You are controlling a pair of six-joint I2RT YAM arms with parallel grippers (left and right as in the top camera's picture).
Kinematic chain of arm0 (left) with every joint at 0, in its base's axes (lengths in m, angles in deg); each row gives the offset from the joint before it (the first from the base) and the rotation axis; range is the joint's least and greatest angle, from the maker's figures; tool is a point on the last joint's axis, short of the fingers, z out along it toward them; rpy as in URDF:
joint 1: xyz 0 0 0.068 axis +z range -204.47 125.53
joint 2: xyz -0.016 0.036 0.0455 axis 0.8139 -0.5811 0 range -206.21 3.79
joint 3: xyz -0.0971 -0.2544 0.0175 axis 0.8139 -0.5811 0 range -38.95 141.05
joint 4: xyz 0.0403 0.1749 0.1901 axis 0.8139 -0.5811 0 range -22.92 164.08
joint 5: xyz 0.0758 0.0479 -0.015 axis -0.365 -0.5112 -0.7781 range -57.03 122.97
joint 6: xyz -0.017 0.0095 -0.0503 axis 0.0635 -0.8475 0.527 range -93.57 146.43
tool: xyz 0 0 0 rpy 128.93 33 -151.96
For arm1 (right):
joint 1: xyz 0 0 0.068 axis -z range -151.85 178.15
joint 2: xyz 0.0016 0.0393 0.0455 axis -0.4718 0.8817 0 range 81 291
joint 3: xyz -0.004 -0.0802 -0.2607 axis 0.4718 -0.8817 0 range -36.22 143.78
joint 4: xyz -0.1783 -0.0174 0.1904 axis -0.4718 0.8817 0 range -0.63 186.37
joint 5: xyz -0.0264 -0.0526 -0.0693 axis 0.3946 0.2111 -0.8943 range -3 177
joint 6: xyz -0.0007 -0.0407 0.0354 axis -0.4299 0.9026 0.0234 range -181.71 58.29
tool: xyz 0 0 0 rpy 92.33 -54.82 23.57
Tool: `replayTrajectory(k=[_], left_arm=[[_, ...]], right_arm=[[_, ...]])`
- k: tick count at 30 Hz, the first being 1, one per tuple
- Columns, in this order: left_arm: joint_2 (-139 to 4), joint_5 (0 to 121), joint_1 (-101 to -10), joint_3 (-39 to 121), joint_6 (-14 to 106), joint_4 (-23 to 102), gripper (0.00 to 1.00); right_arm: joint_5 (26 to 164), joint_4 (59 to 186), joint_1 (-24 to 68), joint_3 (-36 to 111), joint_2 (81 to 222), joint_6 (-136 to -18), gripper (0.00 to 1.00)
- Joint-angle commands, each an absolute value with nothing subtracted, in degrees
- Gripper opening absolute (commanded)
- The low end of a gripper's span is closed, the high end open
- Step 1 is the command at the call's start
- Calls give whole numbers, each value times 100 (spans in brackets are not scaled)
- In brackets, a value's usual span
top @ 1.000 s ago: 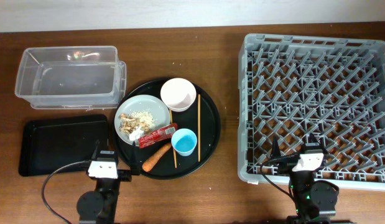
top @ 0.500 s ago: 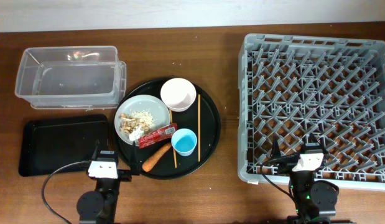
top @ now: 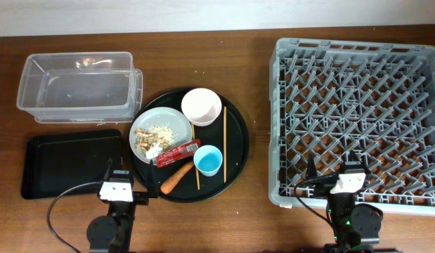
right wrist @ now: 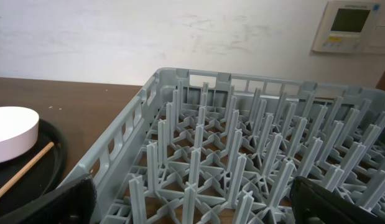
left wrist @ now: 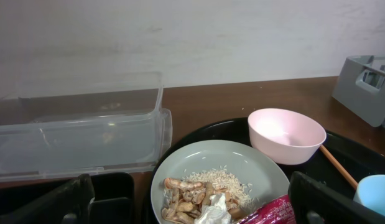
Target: Sort waste into correct bins and load items into the dishwasher rack
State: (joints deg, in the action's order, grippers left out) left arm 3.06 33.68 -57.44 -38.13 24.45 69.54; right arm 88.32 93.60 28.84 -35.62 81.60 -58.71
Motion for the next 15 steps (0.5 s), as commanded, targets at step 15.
replayTrajectory(k=[15], left_arm=[[343,3573,-5770,-3807,2502,7070,99]], right_arm=[[8872,9373,2854,-3564,8184,-5917,98]])
